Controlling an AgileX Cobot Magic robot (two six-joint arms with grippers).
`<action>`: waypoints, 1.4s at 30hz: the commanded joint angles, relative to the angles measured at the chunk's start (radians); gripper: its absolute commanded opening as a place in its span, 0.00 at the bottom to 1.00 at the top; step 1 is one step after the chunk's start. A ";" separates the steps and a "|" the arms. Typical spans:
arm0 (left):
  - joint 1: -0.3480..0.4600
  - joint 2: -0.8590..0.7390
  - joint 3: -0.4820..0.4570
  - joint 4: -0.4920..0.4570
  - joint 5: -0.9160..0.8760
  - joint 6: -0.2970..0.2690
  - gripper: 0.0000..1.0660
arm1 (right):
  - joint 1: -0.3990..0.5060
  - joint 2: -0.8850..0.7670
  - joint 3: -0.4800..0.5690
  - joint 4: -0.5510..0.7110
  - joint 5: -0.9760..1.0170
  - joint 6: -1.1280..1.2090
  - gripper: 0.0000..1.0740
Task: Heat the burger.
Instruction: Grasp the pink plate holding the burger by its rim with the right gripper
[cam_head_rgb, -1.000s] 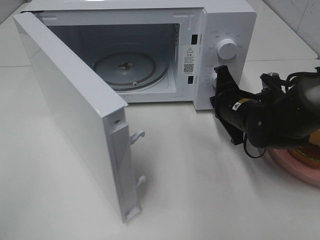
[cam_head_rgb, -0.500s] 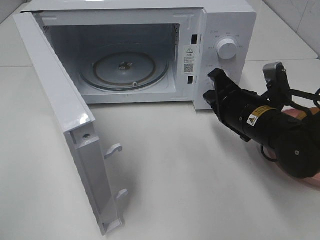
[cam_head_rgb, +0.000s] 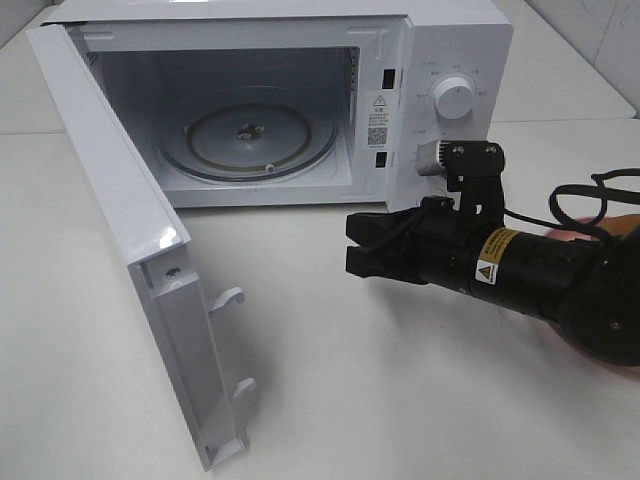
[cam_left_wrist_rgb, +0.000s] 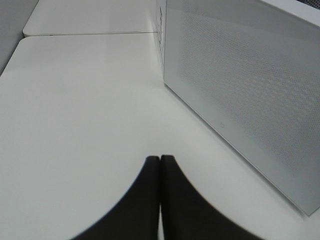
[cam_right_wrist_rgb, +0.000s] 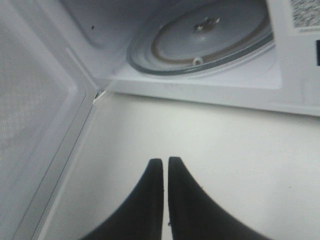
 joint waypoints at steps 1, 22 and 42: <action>-0.001 -0.020 0.003 -0.001 -0.009 -0.007 0.00 | 0.002 -0.036 -0.020 -0.051 0.045 -0.030 0.05; -0.001 -0.020 0.003 -0.001 -0.009 -0.007 0.00 | 0.005 -0.205 -0.214 -0.462 0.788 0.277 0.06; -0.001 -0.020 0.003 -0.001 -0.009 -0.007 0.00 | 0.005 -0.220 -0.214 -0.583 0.841 0.440 0.07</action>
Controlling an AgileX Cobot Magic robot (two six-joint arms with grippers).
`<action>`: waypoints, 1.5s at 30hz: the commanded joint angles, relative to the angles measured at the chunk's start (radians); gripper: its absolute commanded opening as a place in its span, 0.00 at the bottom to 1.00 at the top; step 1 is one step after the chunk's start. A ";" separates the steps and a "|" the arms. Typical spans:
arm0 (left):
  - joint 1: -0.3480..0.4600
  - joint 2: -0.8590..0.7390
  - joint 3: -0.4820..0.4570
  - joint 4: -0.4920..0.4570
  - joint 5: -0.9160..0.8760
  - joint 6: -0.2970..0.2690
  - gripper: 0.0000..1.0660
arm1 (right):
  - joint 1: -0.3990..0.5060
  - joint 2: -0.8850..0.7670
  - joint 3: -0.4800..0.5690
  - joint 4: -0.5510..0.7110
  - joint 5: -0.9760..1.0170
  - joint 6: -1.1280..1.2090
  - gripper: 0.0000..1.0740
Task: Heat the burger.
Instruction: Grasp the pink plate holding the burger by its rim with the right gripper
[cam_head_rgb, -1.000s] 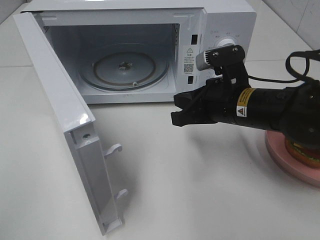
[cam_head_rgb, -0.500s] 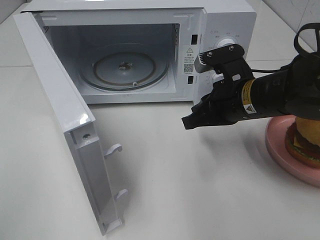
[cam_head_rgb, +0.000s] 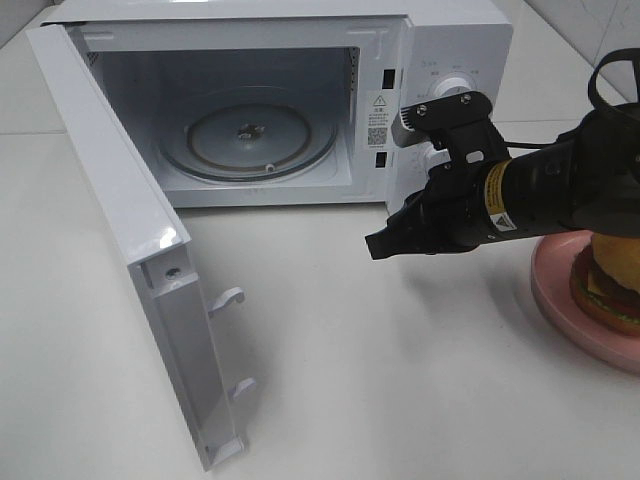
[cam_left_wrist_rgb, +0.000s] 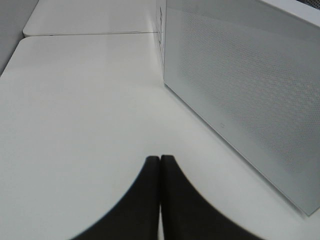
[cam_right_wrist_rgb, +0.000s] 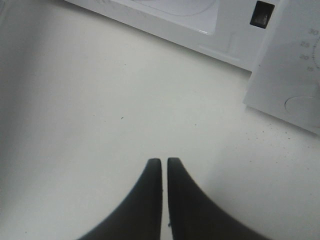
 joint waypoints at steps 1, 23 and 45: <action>-0.001 -0.020 0.003 -0.001 -0.009 -0.007 0.00 | 0.004 -0.015 -0.007 -0.024 0.045 0.007 0.07; -0.001 -0.020 0.003 -0.001 -0.009 -0.007 0.00 | 0.004 -0.015 -0.007 0.352 0.388 -0.356 0.07; -0.001 -0.020 0.003 -0.001 -0.009 -0.007 0.00 | 0.004 -0.015 -0.218 0.983 0.935 -0.930 0.24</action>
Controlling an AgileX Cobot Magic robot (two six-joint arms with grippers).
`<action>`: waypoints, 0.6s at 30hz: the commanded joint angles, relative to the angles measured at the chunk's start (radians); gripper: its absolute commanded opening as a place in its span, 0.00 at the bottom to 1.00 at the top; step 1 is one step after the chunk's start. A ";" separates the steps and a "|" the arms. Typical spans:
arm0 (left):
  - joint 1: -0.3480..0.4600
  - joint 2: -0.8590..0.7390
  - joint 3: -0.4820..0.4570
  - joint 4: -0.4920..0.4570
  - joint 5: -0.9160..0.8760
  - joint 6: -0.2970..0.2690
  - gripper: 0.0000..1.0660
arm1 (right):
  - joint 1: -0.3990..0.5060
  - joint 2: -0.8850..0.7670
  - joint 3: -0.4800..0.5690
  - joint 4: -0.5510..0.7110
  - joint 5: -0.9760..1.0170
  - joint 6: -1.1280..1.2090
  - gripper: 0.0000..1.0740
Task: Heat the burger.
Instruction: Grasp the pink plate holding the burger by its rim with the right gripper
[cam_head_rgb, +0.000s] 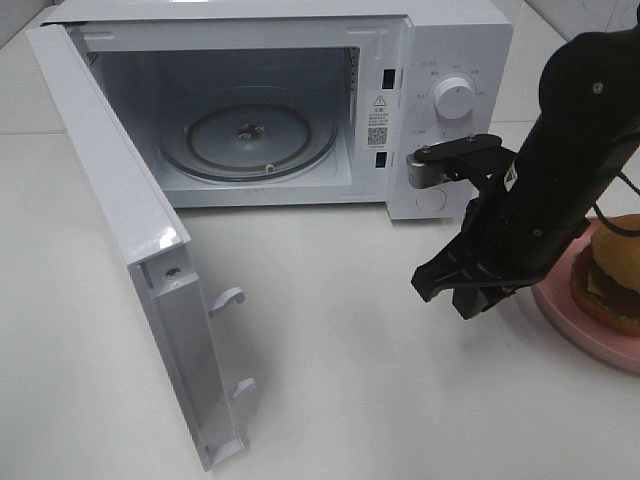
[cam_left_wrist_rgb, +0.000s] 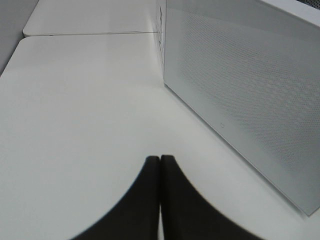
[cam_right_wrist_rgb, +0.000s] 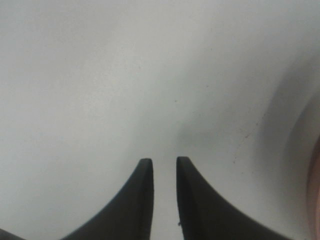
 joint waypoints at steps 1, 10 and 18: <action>-0.001 -0.020 0.003 -0.001 -0.009 -0.007 0.00 | 0.004 -0.007 -0.032 0.009 0.078 -0.002 0.30; -0.001 -0.020 0.003 -0.001 -0.009 -0.007 0.00 | 0.004 -0.007 -0.037 -0.070 0.078 0.109 0.68; -0.001 -0.020 0.003 -0.001 -0.009 -0.007 0.00 | 0.004 0.007 -0.037 -0.281 0.083 0.253 0.71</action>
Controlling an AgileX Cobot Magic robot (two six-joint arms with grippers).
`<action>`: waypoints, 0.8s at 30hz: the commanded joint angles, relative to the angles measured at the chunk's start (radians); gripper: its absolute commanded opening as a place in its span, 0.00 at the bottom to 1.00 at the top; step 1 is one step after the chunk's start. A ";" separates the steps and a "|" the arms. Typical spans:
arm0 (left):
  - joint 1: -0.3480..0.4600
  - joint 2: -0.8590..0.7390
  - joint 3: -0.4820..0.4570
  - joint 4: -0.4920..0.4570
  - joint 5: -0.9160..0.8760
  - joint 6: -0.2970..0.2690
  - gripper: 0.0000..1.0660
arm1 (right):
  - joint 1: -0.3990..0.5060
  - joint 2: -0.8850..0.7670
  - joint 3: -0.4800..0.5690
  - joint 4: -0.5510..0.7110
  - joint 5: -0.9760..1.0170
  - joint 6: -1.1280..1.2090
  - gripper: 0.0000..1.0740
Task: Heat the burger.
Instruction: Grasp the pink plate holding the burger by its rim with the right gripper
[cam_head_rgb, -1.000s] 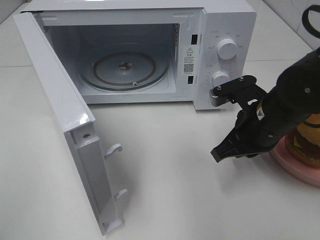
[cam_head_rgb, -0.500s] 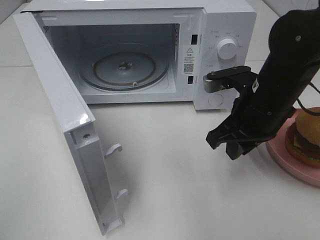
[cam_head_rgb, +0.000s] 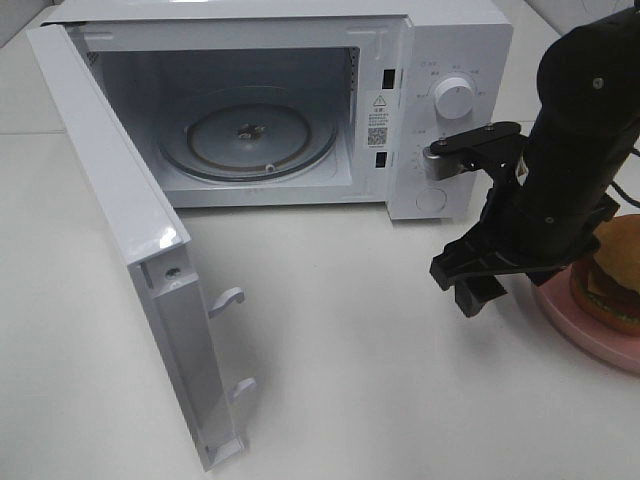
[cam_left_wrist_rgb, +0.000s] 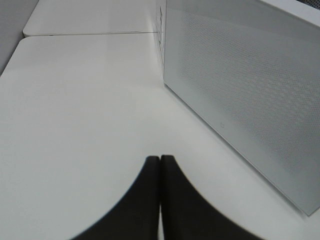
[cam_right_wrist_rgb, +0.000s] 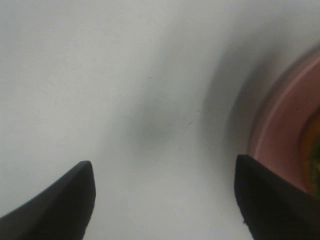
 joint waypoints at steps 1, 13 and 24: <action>-0.001 -0.020 0.003 -0.001 -0.009 -0.007 0.00 | 0.004 0.006 -0.006 -0.081 0.014 0.059 0.71; -0.001 -0.020 0.003 -0.001 -0.009 -0.007 0.00 | 0.001 0.156 -0.066 -0.264 0.108 0.185 0.71; -0.001 -0.020 0.003 -0.001 -0.009 -0.007 0.00 | 0.001 0.281 -0.107 -0.356 0.169 0.232 0.71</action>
